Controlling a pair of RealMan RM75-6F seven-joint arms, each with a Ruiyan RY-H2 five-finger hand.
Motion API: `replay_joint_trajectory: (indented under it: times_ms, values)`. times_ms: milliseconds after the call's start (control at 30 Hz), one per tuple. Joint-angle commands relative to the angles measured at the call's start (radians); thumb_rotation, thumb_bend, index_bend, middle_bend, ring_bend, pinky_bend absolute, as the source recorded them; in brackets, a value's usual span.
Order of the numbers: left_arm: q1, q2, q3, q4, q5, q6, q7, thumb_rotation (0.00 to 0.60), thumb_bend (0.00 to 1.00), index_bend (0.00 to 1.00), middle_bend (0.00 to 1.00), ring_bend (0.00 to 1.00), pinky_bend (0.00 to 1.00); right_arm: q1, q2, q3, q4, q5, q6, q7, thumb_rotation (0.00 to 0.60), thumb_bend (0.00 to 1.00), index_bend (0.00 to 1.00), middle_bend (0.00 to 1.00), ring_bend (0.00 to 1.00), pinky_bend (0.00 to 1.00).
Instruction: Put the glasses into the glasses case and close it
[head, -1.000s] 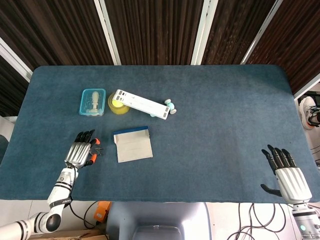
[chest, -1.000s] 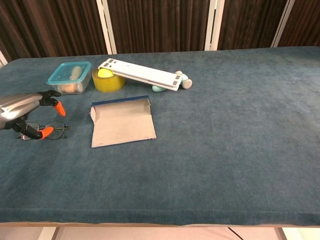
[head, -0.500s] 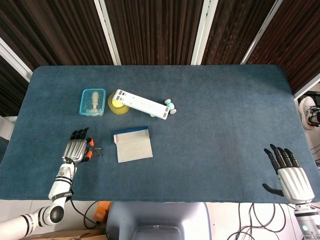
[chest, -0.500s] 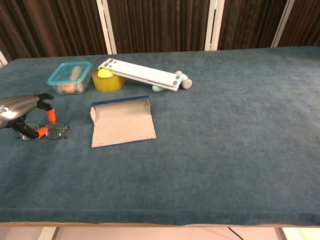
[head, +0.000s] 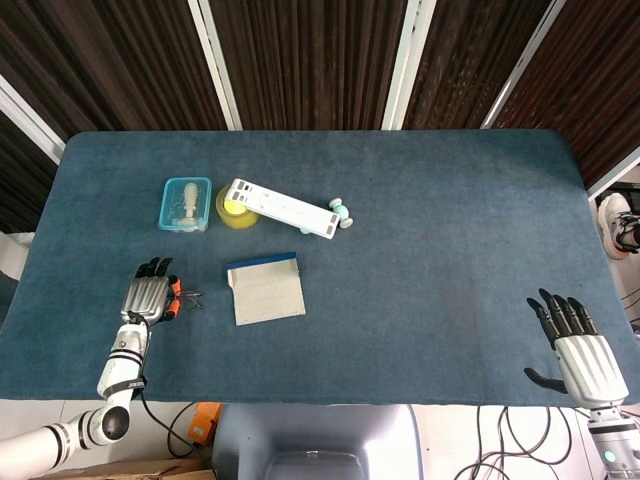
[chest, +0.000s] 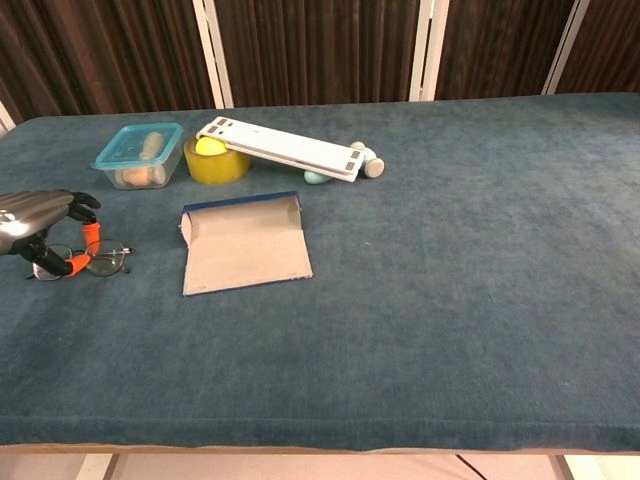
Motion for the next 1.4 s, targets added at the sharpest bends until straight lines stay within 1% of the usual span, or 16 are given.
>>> replay_joint_trajectory:
  times_ms: [33,267,433,533,633,867,1033,1133,1400]
  values:
    - [-0.002,-0.001,-0.001,0.004,-0.003,0.004,0.000,0.600,0.41,0.62,0.10,0.03,0.13,0.000,-0.001,0.000,0.000,0.000,-0.001,-0.001,0.600,0.25,0.00,0.00,0.00,0.00]
    - [0.001,-0.004,-0.005,-0.001,0.002,0.041,-0.009,0.600,0.46,0.69,0.15,0.06,0.15,0.002,-0.003,0.000,0.000,0.002,-0.007,-0.011,0.600,0.25,0.00,0.00,0.00,0.00]
    - [0.012,-0.023,-0.017,-0.007,0.016,0.082,-0.044,0.600,0.53,0.76,0.21,0.10,0.16,0.002,-0.003,-0.001,-0.001,0.000,-0.006,-0.011,0.600,0.25,0.00,0.00,0.00,0.00]
    - [0.018,-0.027,-0.023,-0.015,0.030,0.102,-0.067,0.600,0.55,0.77,0.22,0.11,0.16,0.001,-0.001,-0.001,-0.001,0.000,-0.005,-0.008,0.600,0.25,0.00,0.00,0.00,0.00]
    - [0.024,-0.022,-0.027,-0.035,0.044,0.126,-0.075,0.600,0.55,0.78,0.23,0.11,0.16,0.001,0.000,-0.001,-0.001,-0.001,-0.005,-0.004,0.600,0.25,0.00,0.00,0.00,0.00]
    - [0.035,-0.002,-0.029,-0.122,0.068,0.178,-0.059,0.600,0.55,0.78,0.23,0.12,0.16,0.000,0.003,-0.004,-0.002,-0.006,-0.002,0.003,0.600,0.25,0.00,0.00,0.00,0.00]
    - [0.032,-0.017,-0.031,-0.191,0.069,0.233,0.007,0.600,0.55,0.78,0.23,0.12,0.16,-0.001,0.006,-0.007,-0.002,-0.013,0.000,0.010,0.600,0.25,0.00,0.00,0.00,0.00]
    - [0.013,-0.046,-0.040,-0.229,0.059,0.265,0.073,0.600,0.55,0.78,0.23,0.12,0.16,0.000,0.011,-0.008,-0.004,-0.018,0.000,0.019,0.600,0.25,0.00,0.00,0.00,0.00]
    - [-0.082,-0.171,-0.093,-0.275,-0.001,0.366,0.334,0.600,0.56,0.79,0.23,0.12,0.17,-0.004,0.031,-0.008,-0.004,-0.028,0.015,0.069,0.600,0.25,0.00,0.00,0.00,0.00]
